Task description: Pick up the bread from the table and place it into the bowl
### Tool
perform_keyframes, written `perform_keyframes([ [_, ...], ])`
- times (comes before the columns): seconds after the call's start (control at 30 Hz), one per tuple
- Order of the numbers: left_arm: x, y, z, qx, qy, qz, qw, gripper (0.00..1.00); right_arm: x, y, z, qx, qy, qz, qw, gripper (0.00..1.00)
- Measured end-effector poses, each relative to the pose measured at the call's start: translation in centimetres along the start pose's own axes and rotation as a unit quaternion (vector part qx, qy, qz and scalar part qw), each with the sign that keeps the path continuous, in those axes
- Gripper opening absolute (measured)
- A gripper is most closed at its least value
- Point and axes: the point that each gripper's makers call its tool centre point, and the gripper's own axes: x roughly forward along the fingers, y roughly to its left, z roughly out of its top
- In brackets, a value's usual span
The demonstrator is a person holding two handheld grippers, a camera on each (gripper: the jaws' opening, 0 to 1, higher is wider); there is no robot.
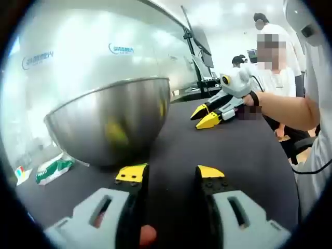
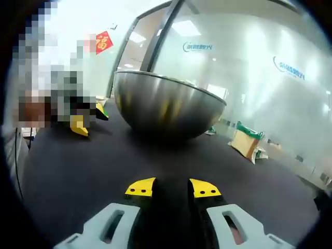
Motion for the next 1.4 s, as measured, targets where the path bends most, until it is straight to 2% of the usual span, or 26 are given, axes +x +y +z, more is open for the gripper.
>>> perform_keyframes([
  [0.63, 0.0, 0.2, 0.0, -0.003, 0.0, 0.006, 1.0, 0.3, 0.0, -0.1, 0.0, -0.001, -0.001, -0.002, 1.0, 0.21],
  [0.8, 0.0, 0.2, 0.0, -0.003, -0.001, 0.006, 1.0, 0.3, -0.1, 0.2, 0.6, 0.002, -0.018, 0.007, 0.9998, 0.21],
  [1.13, 0.0, 0.3, 0.1, -0.003, -0.001, 0.006, 1.0, 0.3, -0.1, 0.3, 0.4, 0.003, -0.011, 0.007, 0.9999, 0.21],
  [1.23, 0.0, 0.2, 0.0, 0.0, -0.001, 0.005, 1.0, 0.3, -0.4, 0.7, 1.5, 0.021, -0.037, 0.016, 0.999, 0.2],
  [1.4, 0.0, 0.3, 0.1, 0.001, -0.002, 0.006, 1.0, 0.3, -0.6, 0.5, 1.8, 0.031, -0.042, 0.014, 0.9985, 0.19],
])
